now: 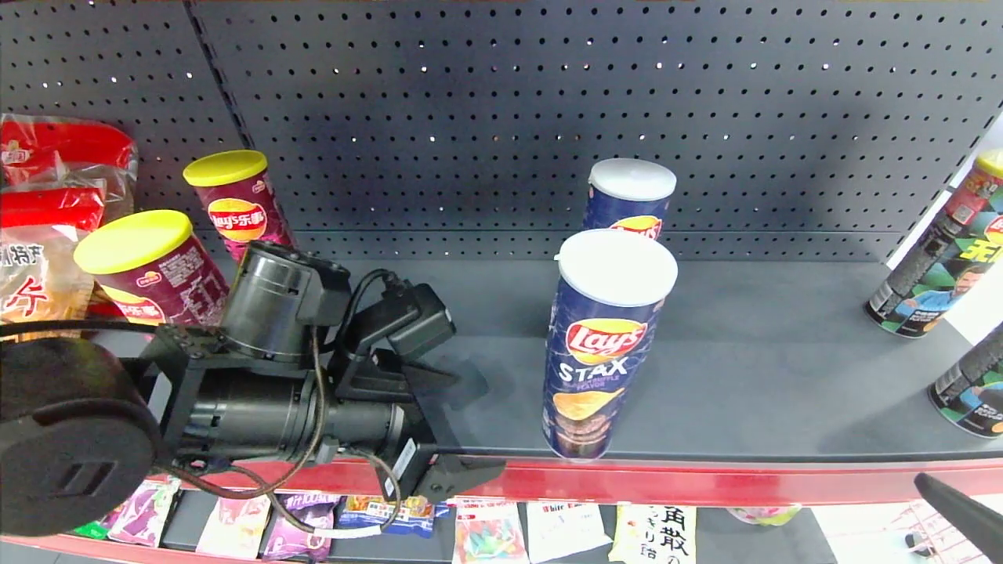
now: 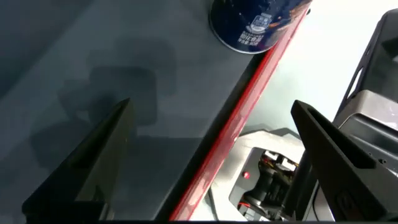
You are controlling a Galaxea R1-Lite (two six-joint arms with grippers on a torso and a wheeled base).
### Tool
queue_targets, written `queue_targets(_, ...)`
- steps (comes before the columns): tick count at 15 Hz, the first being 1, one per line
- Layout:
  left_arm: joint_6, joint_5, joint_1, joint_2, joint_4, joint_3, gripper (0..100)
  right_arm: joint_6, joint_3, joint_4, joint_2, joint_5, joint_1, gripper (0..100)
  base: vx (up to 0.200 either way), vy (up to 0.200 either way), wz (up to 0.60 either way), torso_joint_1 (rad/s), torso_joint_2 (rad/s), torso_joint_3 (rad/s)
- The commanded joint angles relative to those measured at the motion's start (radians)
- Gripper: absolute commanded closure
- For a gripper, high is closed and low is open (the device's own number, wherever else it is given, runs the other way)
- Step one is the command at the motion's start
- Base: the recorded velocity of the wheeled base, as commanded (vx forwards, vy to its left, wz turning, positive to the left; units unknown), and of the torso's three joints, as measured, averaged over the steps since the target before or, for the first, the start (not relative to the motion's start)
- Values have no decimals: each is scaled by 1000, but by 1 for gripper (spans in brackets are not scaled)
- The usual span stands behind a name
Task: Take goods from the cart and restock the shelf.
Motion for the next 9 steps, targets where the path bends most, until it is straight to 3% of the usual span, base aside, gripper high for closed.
queue_targets(1, 0, 0, -2, 31, 0, -15, 0, 20, 49, 1, -80, -42, -1, 0, 0, 0, 0, 0, 0, 0)
queue_targets(7, 2, 16, -2, 72, 0, -71, 0, 49, 120, 3, -162, -86, -7, 0, 0, 0, 0, 0, 0, 0)
queue_targets(9, 17, 16, -2, 81, 0, -79, 0, 49, 120, 3, -162, -97, -7, 0, 0, 0, 0, 0, 0, 0)
